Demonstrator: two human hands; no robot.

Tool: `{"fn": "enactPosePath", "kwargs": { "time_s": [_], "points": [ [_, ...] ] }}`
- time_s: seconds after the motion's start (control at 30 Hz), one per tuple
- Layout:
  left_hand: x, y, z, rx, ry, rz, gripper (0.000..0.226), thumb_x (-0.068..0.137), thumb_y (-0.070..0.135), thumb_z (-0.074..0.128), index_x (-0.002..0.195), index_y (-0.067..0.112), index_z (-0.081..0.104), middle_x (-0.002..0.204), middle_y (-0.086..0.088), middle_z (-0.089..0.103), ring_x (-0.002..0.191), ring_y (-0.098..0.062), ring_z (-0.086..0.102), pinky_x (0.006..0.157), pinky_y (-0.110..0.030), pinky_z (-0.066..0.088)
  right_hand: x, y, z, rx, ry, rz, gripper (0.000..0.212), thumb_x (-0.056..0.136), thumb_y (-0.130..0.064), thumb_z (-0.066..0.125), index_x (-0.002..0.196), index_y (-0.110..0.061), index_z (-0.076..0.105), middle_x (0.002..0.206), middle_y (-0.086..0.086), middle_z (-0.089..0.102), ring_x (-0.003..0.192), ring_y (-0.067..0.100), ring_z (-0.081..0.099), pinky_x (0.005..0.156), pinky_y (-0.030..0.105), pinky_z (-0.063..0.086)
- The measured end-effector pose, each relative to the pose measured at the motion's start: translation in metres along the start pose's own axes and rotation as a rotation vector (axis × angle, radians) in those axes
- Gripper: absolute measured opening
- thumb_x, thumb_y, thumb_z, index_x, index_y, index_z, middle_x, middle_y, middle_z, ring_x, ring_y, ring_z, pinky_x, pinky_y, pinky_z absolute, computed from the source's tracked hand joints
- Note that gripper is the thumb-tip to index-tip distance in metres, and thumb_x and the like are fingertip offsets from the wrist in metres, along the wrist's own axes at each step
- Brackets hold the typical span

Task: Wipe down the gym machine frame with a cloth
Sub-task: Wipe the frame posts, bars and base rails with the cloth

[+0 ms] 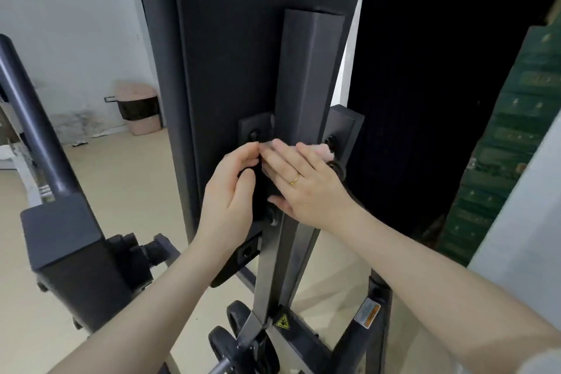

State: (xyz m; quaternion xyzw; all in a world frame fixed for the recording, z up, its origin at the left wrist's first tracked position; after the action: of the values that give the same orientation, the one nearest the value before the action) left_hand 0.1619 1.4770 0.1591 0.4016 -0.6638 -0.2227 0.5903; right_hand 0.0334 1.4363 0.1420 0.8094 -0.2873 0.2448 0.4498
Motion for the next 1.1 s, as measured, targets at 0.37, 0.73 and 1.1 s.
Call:
{"fn": "enactPosePath", "kwargs": {
  "time_s": [0.37, 0.73, 1.1],
  "points": [
    [0.012, 0.019, 0.008, 0.271, -0.14, 0.232, 0.061, 0.089, -0.001, 0.035, 0.147, 0.015, 0.026, 0.145, 0.01, 0.03, 0.135, 0.004, 0.027, 0.113, -0.02, 0.026, 0.059, 0.058, -0.032, -0.013, 0.208, 0.279, 0.041, 0.106, -0.032, 0.027, 0.139, -0.016, 0.046, 0.15, 0.003, 0.038, 0.14, 0.022, 0.031, 0.118, 0.035, 0.014],
    [0.05, 0.067, 0.029, 0.154, -0.116, 0.359, 0.085, 0.08, -0.01, 0.037, 0.148, 0.022, -0.003, 0.157, 0.008, -0.005, 0.142, 0.005, -0.004, 0.111, -0.006, 0.004, 0.091, 0.09, -0.066, 0.295, 0.376, 0.377, 0.039, 0.102, -0.03, 0.043, 0.14, -0.037, 0.041, 0.155, -0.003, 0.029, 0.146, 0.004, 0.007, 0.119, 0.041, 0.021],
    [0.068, 0.059, 0.035, 0.392, -0.109, 0.38, 0.078, 0.083, -0.007, 0.041, 0.15, 0.02, 0.012, 0.155, 0.011, 0.0, 0.136, 0.01, -0.003, 0.092, 0.01, 0.013, 0.097, 0.101, -0.084, 0.509, 0.532, 0.443, 0.031, 0.095, -0.004, 0.047, 0.12, 0.006, 0.062, 0.125, 0.024, 0.053, 0.123, 0.034, 0.046, 0.115, 0.04, 0.028]
  ]
}}
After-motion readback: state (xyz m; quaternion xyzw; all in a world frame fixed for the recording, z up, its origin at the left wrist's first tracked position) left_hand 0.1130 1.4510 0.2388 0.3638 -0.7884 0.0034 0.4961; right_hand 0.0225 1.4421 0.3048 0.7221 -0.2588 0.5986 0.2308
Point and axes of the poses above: each hand's wrist, its own x-axis towards the middle knuckle, its own z-axis out of the palm, y = z × x, the point moved 5 cm from there along x, towards the middle knuckle
